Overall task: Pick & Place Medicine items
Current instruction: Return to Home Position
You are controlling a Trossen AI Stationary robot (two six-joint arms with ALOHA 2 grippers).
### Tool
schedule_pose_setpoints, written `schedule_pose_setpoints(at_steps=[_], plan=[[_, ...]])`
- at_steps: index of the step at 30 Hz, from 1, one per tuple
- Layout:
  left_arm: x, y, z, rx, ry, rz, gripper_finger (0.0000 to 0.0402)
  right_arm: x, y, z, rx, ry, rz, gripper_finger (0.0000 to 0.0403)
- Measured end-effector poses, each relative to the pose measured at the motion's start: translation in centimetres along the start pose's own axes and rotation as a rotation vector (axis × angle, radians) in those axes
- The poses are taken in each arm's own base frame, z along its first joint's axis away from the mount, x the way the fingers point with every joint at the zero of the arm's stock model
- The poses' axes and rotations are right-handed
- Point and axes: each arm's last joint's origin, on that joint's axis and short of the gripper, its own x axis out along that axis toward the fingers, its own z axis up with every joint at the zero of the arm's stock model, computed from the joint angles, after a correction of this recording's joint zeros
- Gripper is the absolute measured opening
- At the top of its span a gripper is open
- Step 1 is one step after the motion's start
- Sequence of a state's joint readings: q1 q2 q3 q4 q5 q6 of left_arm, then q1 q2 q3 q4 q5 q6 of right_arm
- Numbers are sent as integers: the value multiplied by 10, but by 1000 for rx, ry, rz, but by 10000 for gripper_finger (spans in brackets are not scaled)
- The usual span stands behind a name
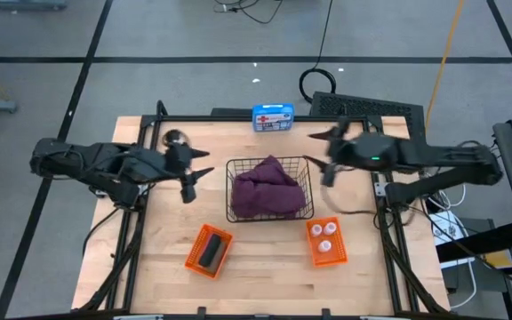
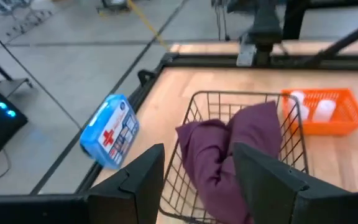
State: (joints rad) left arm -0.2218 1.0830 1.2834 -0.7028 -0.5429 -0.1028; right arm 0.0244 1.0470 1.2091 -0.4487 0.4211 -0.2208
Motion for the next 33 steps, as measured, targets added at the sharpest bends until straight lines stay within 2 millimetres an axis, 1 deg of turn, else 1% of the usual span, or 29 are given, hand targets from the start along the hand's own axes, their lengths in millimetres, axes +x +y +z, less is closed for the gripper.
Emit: schedule_pose_setpoints(at_steps=[2,5,9,13,16,19,23,26,30,33], plan=[[-6,5,-17,-34,-50,5,200,-19,-6,-17,86,-86,10,260],[-14,15,-50,-80,-119,35,200,-44,-11,-46,161,-201,-18,257],[-31,29,-86,-163,-263,34,200,-68,-14,-86,236,-266,-39,256],[-42,38,-120,-156,-358,-31,200,-83,-14,-115,307,-330,-37,255],[-41,39,-144,-147,-376,-60,200,-88,-11,-130,344,-402,20,254],[-39,38,-161,-176,-448,-111,200,-90,-5,-141,346,-484,125,257],[-36,36,-180,-160,-482,-167,200,-91,-2,-153,358,-485,133,260],[-34,36,-190,-184,-484,-173,200,-93,-2,-161,353,-468,132,259],[-34,37,-201,-180,-473,-172,200,-96,-1,-171,369,-518,126,255],[-32,37,-209,-184,-480,-157,200,-86,5,-178,368,-489,107,255]])
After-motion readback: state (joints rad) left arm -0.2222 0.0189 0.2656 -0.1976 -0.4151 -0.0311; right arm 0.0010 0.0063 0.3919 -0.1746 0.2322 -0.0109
